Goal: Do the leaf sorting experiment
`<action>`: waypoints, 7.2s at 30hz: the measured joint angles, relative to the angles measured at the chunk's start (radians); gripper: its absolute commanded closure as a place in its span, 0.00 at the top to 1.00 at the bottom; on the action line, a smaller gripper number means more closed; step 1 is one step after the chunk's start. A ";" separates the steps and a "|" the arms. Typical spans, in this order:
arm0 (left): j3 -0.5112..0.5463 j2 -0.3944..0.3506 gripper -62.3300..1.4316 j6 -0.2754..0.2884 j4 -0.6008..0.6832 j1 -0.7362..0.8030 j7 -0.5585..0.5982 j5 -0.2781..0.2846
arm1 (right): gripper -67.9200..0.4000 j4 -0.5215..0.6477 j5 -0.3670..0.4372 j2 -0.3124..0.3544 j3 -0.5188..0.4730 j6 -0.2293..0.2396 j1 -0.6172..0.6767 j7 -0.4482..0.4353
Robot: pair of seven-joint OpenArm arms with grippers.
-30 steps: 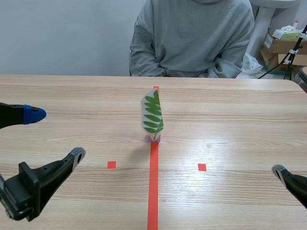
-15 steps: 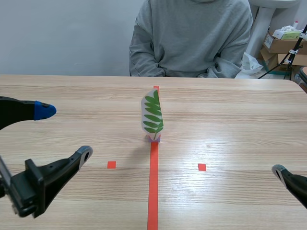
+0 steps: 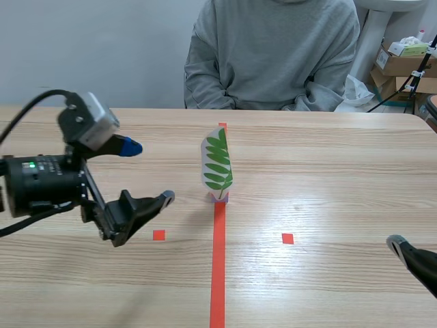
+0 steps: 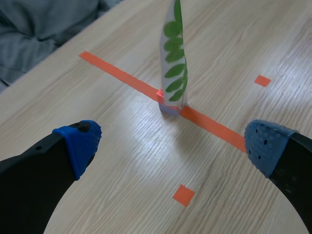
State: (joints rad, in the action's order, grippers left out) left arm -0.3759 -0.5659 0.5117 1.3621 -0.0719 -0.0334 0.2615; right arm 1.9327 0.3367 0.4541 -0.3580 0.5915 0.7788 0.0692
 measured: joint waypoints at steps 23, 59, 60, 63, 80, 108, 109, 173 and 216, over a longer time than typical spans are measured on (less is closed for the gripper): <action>-0.324 0.409 0.95 -0.002 -0.637 -0.457 0.023 -0.085 | 0.83 0.000 0.000 0.000 0.000 0.000 0.000 0.000; -0.306 0.388 0.09 -0.021 -0.615 -0.451 0.015 -0.122 | 0.83 0.000 0.000 0.000 0.000 0.000 0.000 0.000; -0.292 0.382 0.09 -0.020 -0.599 -0.447 0.015 -0.122 | 0.83 0.000 0.000 0.000 0.000 0.000 0.000 0.000; -0.212 0.352 0.09 -0.018 -0.539 -0.437 -0.018 -0.110 | 0.83 0.000 0.000 0.000 0.000 0.000 0.000 0.000; 0.340 0.161 0.09 -0.091 -0.628 -0.394 -0.010 0.038 | 0.83 0.000 0.000 0.000 0.000 0.000 -0.025 0.003; 0.212 0.233 0.09 -0.213 -1.047 -0.637 0.043 -0.209 | 0.83 0.000 0.000 0.000 0.000 0.000 -0.025 0.003; 0.212 0.233 0.09 -0.213 -1.046 -0.634 0.046 -0.209 | 0.83 0.000 0.000 0.000 0.000 0.000 -0.025 0.003; 0.283 -0.060 1.00 -0.318 0.475 0.322 -0.109 -0.085 | 0.83 0.000 0.000 0.000 0.000 0.000 -0.025 0.003; 0.296 0.039 1.00 -0.344 0.729 0.772 -0.113 -0.185 | 0.83 0.000 0.000 0.000 0.000 0.000 -0.025 0.003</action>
State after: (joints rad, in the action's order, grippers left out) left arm -0.0795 -0.5266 0.1680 2.0914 0.7006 -0.1463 0.0761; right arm 1.9327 0.3367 0.4545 -0.3580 0.5915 0.7536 0.0727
